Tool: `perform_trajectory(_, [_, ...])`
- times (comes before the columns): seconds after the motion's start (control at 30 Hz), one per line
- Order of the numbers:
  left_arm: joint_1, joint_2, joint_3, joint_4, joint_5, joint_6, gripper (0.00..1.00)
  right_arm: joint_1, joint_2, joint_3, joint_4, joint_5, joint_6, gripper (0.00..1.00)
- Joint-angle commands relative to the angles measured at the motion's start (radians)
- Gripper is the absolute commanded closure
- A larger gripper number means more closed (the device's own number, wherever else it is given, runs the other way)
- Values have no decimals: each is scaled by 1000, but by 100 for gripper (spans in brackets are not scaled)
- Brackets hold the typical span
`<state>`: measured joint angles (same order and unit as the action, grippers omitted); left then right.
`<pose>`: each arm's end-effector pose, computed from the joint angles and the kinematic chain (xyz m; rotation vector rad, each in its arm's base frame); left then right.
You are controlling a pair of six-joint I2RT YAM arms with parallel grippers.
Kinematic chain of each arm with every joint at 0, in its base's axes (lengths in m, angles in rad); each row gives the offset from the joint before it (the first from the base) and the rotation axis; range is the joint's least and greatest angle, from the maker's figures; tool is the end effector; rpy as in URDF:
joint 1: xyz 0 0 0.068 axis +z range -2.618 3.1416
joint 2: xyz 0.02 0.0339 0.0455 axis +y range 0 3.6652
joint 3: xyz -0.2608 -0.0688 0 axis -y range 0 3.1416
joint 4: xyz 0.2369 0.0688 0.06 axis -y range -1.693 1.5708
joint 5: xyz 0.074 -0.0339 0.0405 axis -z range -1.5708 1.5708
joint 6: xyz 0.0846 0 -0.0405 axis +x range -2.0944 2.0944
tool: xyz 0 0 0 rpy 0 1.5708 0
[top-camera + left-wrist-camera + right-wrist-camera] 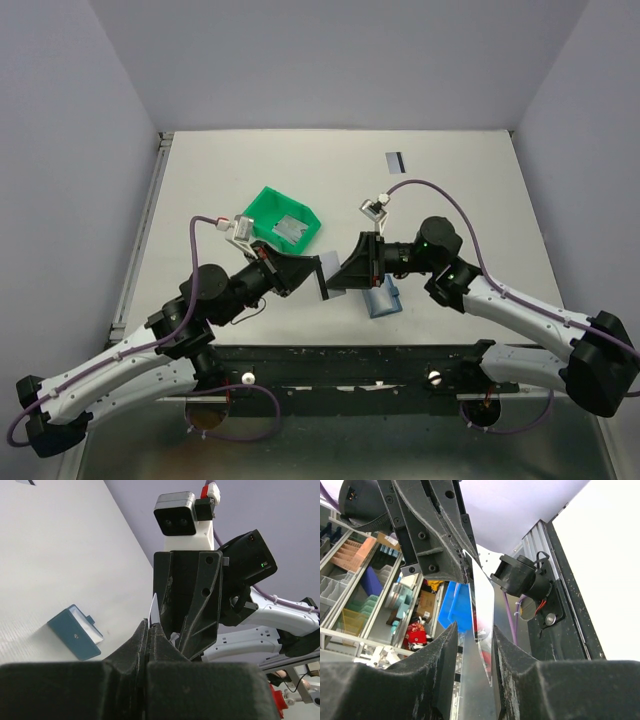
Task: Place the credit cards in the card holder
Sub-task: Pick up the credit card at the corner of the board, then turn over the card slot in the card holder.
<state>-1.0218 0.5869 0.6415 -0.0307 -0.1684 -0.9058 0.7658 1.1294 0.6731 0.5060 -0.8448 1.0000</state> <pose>0.1131 -0.1576 0.3345 -0.0486 1.7231 -1.3621 0.1563 0.2381 0.3052 -0.6188 1.8413 1.9273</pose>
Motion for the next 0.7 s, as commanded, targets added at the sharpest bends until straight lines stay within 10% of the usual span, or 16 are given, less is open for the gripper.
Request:
perform_trajectory(0.0, [31,-22,-29,2,36,-7,100,1,-17,17,-24,23,-31,60])
perform_trajectory(0.37, [54,-29,-55,18,86,-24,100,-10,-25,-3,22,66,-1,62])
perform_trajectory(0.53, [57,-25,-68,26,98,-36,98,-10,-8,8,29,56,5,91])
perform_trajectory(0.67, [78,-21,-51,-27,76,-38,55,-16,-42,71,-265,136,-130,99])
